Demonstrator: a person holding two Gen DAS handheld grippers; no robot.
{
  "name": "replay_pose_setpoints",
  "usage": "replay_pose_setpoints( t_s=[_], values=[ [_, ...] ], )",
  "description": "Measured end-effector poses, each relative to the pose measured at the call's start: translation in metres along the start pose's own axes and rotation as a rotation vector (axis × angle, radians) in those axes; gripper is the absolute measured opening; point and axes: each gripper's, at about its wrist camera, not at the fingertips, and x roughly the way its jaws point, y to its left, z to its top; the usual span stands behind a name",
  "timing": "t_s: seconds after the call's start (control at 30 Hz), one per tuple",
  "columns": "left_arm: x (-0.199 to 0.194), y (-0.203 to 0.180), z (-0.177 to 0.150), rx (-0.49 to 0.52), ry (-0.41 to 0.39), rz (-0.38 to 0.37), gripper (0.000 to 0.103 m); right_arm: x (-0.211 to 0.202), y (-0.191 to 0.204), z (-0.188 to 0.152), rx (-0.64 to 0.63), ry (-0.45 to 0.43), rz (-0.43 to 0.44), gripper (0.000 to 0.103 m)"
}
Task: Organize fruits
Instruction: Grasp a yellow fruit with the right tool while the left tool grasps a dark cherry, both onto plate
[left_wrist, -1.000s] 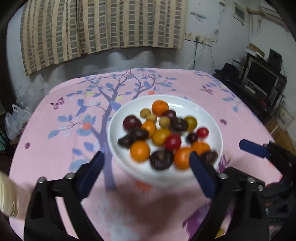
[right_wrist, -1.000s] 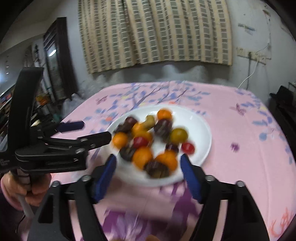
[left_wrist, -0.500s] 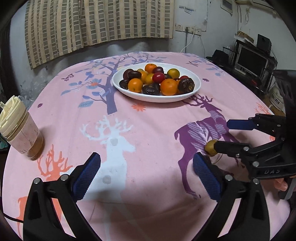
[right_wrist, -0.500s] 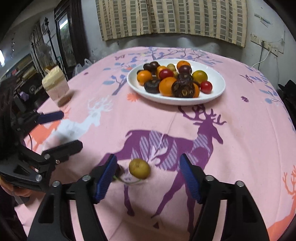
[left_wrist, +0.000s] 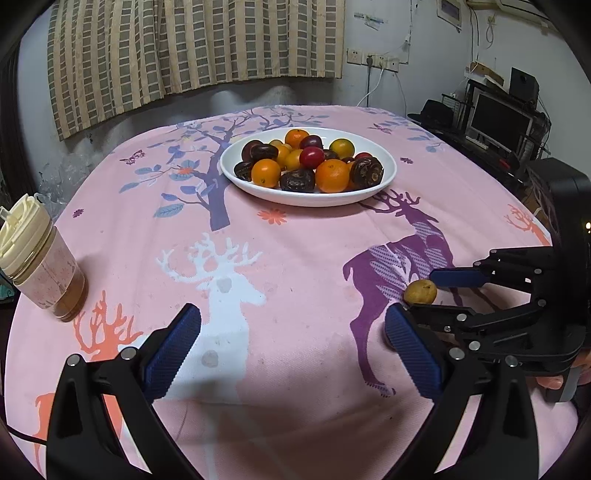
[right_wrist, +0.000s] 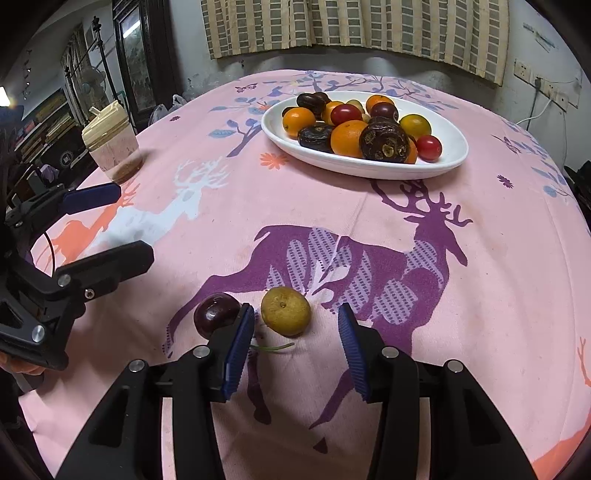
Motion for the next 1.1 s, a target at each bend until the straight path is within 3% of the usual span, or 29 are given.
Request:
replay_pose_setpoints(
  t_s=[0.07,0.13,0.2,0.27,0.43,0.57,0.67,0.9,0.97,1.1],
  values=[
    [0.001,0.000,0.000,0.001,0.002,0.000,0.098,0.000,0.002,0.000,-0.007,-0.005,-0.002,0.046],
    [0.001,-0.001,0.000,0.004,0.003,0.003,0.098,0.001,0.003,-0.001,-0.015,-0.003,-0.004,0.033],
    [0.000,-0.002,0.000,0.005,0.001,0.006,0.098,0.001,0.003,0.000,-0.017,-0.001,0.006,0.027],
    [0.001,-0.002,0.000,0.004,0.000,0.001,0.098,-0.006,-0.002,0.002,0.015,-0.029,0.000,0.027],
    [0.003,-0.021,-0.005,0.067,0.029,-0.145,0.097,-0.027,-0.025,0.009,0.130,-0.114,-0.010,0.027],
    [0.009,-0.051,-0.011,0.177,0.047,-0.182,0.075,-0.025,-0.031,0.009,0.147,-0.100,-0.019,0.027],
    [0.016,-0.060,-0.011,0.182,0.064,-0.204,0.064,-0.022,-0.032,0.009,0.156,-0.086,-0.015,0.027],
    [0.031,-0.067,-0.012,0.166,0.107,-0.190,0.046,-0.024,-0.032,0.009,0.167,-0.089,-0.006,0.027],
    [0.036,-0.067,-0.012,0.160,0.126,-0.205,0.029,-0.025,-0.033,0.009,0.168,-0.091,-0.006,0.027],
    [0.037,-0.071,-0.013,0.171,0.122,-0.193,0.029,-0.026,-0.033,0.009,0.168,-0.094,-0.015,0.027]
  ],
)
